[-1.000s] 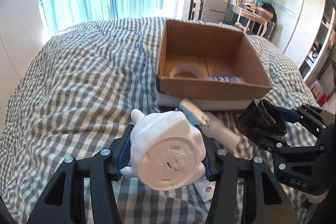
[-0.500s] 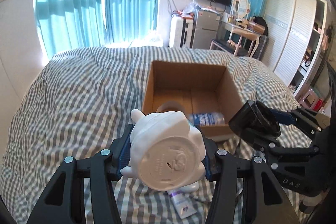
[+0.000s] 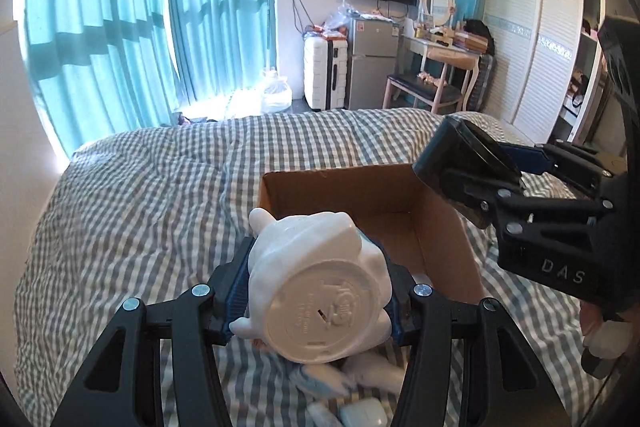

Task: Organize objects
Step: 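Carry the white container and black ring into the box and release both, then withdraw both tools from the box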

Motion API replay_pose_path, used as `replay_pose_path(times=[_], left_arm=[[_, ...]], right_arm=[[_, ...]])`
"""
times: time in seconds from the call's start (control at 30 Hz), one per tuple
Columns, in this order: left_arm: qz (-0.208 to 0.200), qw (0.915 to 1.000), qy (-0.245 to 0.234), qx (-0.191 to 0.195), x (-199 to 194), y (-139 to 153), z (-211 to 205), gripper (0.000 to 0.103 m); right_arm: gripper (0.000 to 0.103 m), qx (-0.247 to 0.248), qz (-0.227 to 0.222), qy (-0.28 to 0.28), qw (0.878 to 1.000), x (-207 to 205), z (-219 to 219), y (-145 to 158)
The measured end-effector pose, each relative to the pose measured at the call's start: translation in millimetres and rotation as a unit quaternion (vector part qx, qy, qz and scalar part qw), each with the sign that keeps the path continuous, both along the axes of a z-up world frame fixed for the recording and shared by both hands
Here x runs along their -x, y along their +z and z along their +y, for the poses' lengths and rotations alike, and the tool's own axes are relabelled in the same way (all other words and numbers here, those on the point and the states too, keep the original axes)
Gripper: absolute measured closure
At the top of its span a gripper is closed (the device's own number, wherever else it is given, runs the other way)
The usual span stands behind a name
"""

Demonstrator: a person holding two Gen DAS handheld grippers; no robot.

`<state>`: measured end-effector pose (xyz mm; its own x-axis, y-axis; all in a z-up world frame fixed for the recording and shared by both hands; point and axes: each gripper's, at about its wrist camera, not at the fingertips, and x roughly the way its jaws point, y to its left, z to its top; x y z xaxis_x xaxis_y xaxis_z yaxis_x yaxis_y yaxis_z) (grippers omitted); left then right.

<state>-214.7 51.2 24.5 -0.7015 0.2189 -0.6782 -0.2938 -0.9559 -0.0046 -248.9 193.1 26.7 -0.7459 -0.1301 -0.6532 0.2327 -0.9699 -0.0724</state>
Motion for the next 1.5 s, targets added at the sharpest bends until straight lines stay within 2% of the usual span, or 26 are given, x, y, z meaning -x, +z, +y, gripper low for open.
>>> replay_pose_path(times=[0.2,0.4,0.57,0.7,0.77,0.83,0.87,0.9,0.97,1.07,1.13,1.23,1.3,1.37,1.43,1.5], left_arm=[[-0.016,0.9995,-0.017,0.023,36.1,-27.7,19.8,0.048],[-0.035,0.9981,-0.027,0.042,52.5,-61.4,31.6,0.048],[-0.051,0.9973,-0.031,0.043,56.9,-80.8,32.7,0.048],[-0.048,0.9969,-0.039,0.049,56.6,-85.7,33.9,0.048],[-0.048,0.9969,-0.042,0.047,57.7,-86.1,34.7,0.046],[-0.054,0.9968,-0.04,0.043,57.8,-86.8,34.8,0.043],[-0.057,0.9967,-0.039,0.042,56.7,-86.4,34.9,0.036],[-0.056,0.9969,-0.037,0.041,54.4,-84.8,33.8,0.026],[-0.048,0.9977,-0.03,0.037,49.7,-79.2,31.6,0.017],[-0.045,0.9984,-0.027,0.022,38.6,-63.9,27.8,0.016],[-0.042,0.9987,-0.024,0.016,32.8,-53.3,23.7,0.016],[-0.03,0.9993,-0.011,0.019,22.2,-30.6,11.3,0.015],[-0.014,0.9997,0.006,0.016,11.5,-12.2,-0.9,0.01],[0.008,0.9988,0.044,0.022,0.9,3.1,-14.3,0.005],[0.024,0.9963,0.077,0.029,-7.8,15.2,-24.3,0.005],[0.023,0.9954,0.087,0.031,-12.9,21.2,-32.0,0.005]], right_arm=[[0.046,0.01,-0.028,-0.003,1.0,47.4,5.1,-27.4],[0.045,-0.013,-0.046,-0.001,0.999,79.2,4.0,-58.8],[0.045,-0.007,-0.059,0.002,0.998,90.3,6.1,-73.5],[0.045,0.007,-0.068,0.002,0.998,93.0,10.3,-78.2],[0.04,0.007,-0.069,0.0,0.998,92.3,12.1,-78.4],[0.024,0.013,-0.055,-0.011,0.998,88.7,15.5,-73.9],[0.022,0.018,-0.048,-0.017,0.999,86.7,17.5,-70.9],[0.021,0.02,-0.042,-0.02,0.999,83.3,18.7,-66.8],[0.02,0.01,-0.033,-0.023,0.999,76.1,19.5,-59.5],[0.02,-0.005,-0.014,-0.029,0.999,63.3,18.5,-44.8],[0.02,0.003,-0.008,-0.028,1.0,52.5,20.2,-32.1],[0.02,0.0,0.002,-0.024,1.0,32.6,20.9,-13.6],[0.02,-0.006,0.014,-0.019,1.0,15.2,20.4,-1.0],[0.02,-0.007,0.022,-0.017,1.0,0.2,21.7,7.7],[0.02,-0.005,0.026,-0.014,1.0,-15.2,24.0,16.6],[0.02,-0.007,0.028,-0.013,1.0,-30.2,23.1,22.3]])
